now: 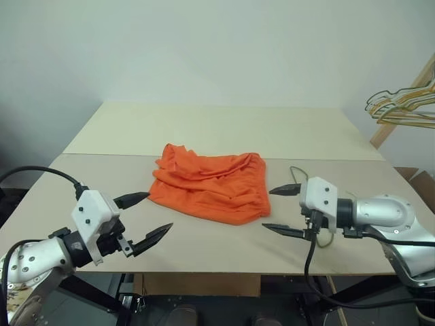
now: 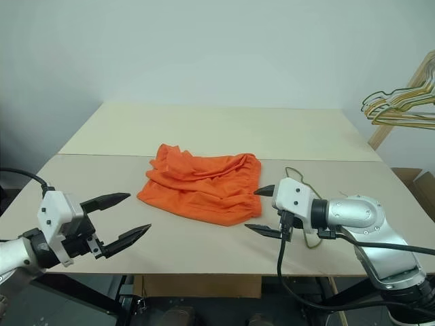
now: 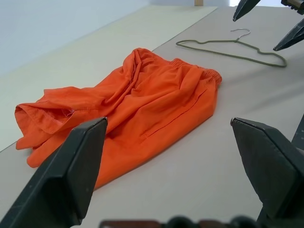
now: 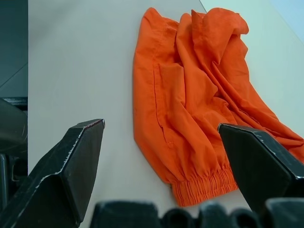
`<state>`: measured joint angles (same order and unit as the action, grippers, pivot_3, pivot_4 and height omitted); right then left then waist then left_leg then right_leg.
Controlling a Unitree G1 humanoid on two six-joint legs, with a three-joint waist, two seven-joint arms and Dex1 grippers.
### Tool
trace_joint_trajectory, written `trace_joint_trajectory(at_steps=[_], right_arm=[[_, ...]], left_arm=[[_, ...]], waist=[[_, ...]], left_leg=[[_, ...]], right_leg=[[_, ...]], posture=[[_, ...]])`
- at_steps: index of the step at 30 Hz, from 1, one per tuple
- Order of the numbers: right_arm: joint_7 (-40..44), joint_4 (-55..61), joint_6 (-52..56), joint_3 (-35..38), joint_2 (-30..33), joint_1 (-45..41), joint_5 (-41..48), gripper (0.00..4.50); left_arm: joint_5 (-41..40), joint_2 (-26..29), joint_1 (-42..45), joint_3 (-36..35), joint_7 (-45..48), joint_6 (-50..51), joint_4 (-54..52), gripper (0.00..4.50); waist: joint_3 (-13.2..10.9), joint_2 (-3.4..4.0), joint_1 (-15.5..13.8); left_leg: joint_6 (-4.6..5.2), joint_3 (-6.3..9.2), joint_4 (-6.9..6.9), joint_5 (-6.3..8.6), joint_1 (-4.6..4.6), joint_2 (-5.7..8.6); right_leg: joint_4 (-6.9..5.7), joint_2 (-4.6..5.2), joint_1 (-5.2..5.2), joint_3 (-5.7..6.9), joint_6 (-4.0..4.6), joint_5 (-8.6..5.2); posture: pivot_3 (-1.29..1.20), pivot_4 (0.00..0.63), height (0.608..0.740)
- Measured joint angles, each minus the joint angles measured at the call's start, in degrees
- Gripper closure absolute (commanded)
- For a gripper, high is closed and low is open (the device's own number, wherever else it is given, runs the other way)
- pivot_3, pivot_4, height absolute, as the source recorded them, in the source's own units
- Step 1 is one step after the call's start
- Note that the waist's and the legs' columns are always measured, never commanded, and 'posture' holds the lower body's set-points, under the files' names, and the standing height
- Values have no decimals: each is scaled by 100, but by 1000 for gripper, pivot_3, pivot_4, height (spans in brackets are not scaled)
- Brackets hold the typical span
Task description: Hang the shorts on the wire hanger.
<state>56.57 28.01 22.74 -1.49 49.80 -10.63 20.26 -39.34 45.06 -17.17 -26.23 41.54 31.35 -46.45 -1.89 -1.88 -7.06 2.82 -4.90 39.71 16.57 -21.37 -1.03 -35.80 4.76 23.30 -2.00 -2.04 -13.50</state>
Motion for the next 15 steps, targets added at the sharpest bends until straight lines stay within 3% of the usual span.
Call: trace_joint_trajectory(at_steps=[4, 10, 15], right_arm=[[21, -65, -40, -348, 54, -189, -426, 40], [-162, -477, -391, -1454, 153, -544, -1964, 40], [-366, -942, -354, -2327, -354, -1012, -3089, 40]], left_arm=[[-44, 10, 153, 24, -1, 1, 5, 0], [-58, 35, 175, 93, 70, 5, 48, 0], [-49, 64, 397, 220, 88, 3, 233, 0]], waist=[[0, 1, 10], [0, 1, 36], [-1, 1, 110]], left_leg=[[0, -1, 0, 0, 0, 1], [-1, -3, 0, -1, -2, 3], [-2, -3, 4, -2, -3, 3]], right_leg=[[0, 0, 1, 0, 0, 0], [-1, -2, 7, 0, 3, -2], [-3, -5, 6, 1, 3, -1]], posture=[[190, 0, 740], [168, 0, 740], [155, 0, 740]])
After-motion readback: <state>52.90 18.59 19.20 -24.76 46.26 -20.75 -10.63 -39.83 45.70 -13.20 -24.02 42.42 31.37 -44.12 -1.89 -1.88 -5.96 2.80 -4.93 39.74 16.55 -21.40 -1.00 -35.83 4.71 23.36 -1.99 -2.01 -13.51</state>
